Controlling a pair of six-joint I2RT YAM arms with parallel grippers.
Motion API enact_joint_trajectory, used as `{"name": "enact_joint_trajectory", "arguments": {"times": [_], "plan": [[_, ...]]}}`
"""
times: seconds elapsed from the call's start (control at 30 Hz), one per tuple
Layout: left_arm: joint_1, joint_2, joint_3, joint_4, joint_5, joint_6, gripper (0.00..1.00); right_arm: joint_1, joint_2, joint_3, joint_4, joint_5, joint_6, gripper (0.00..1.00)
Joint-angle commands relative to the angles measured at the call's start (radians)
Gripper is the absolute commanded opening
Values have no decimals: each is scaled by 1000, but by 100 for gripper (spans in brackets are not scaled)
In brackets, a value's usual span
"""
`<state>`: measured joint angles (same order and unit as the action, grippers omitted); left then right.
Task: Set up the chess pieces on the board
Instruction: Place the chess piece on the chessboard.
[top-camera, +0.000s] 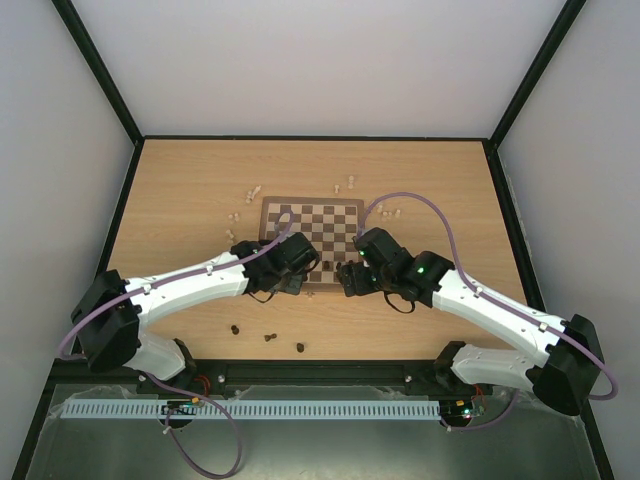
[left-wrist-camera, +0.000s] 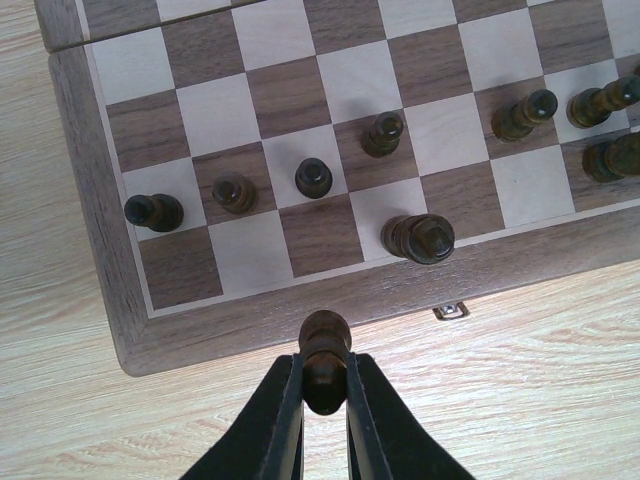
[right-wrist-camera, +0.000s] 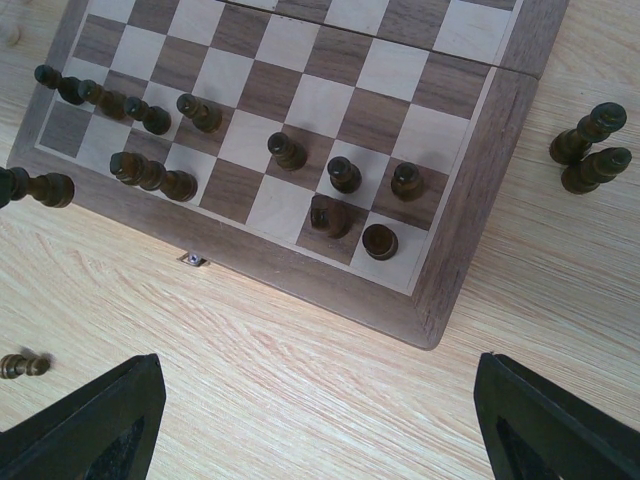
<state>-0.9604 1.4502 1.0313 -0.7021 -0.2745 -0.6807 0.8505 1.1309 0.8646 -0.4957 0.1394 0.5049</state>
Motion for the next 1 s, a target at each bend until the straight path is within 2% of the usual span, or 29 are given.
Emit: {"name": "enact_joint_trajectory", "arguments": {"times": [0.0, 0.97], "plan": [[9, 0, 20, -17, -17, 10, 8, -4, -17, -14, -27, 10, 1, 85], [20, 40, 36, 0, -17, 23, 8, -4, -19, -18, -24, 10, 1, 85]]}}
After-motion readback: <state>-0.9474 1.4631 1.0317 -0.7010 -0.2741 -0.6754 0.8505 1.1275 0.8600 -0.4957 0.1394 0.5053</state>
